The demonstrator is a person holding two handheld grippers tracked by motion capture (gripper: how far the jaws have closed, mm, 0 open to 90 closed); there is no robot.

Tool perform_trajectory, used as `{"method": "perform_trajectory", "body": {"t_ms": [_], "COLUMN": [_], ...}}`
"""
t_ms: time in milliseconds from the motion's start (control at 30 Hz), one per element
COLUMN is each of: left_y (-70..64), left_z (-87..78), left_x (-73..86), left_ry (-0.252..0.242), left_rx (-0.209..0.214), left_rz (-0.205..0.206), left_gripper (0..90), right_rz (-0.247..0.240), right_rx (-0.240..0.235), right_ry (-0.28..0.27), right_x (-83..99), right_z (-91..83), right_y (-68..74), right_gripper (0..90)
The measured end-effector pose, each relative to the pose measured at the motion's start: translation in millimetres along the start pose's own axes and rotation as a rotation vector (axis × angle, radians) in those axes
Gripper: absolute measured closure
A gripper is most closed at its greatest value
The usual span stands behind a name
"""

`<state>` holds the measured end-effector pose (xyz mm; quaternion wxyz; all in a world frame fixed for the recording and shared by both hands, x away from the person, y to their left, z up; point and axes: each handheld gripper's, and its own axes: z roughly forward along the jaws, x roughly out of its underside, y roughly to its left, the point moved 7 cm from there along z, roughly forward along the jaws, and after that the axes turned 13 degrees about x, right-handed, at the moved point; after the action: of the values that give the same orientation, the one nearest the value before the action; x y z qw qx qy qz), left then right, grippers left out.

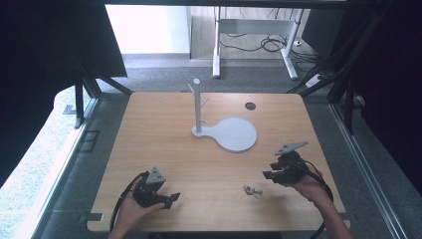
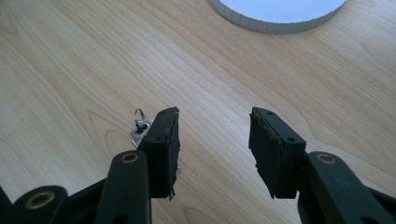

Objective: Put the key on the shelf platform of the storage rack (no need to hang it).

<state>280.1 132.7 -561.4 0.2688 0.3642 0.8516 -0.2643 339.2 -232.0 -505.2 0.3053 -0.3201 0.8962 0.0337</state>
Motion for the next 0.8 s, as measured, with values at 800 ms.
{"method": "perform_trajectory", "body": {"t_ms": [800], "left_y": [-0.7], "left_z": [1.8], "left_x": [0.4], "left_ry": [0.008], "left_rx": [0.007], "left_rz": [0.004], "left_gripper": [23.4], "right_rz": [-0.111], "right_rx": [-0.092], "right_ry": [0.103], "right_x": [-4.2], "right_z": [11.0], "right_y": [35.8], "right_gripper": [60.4]}}
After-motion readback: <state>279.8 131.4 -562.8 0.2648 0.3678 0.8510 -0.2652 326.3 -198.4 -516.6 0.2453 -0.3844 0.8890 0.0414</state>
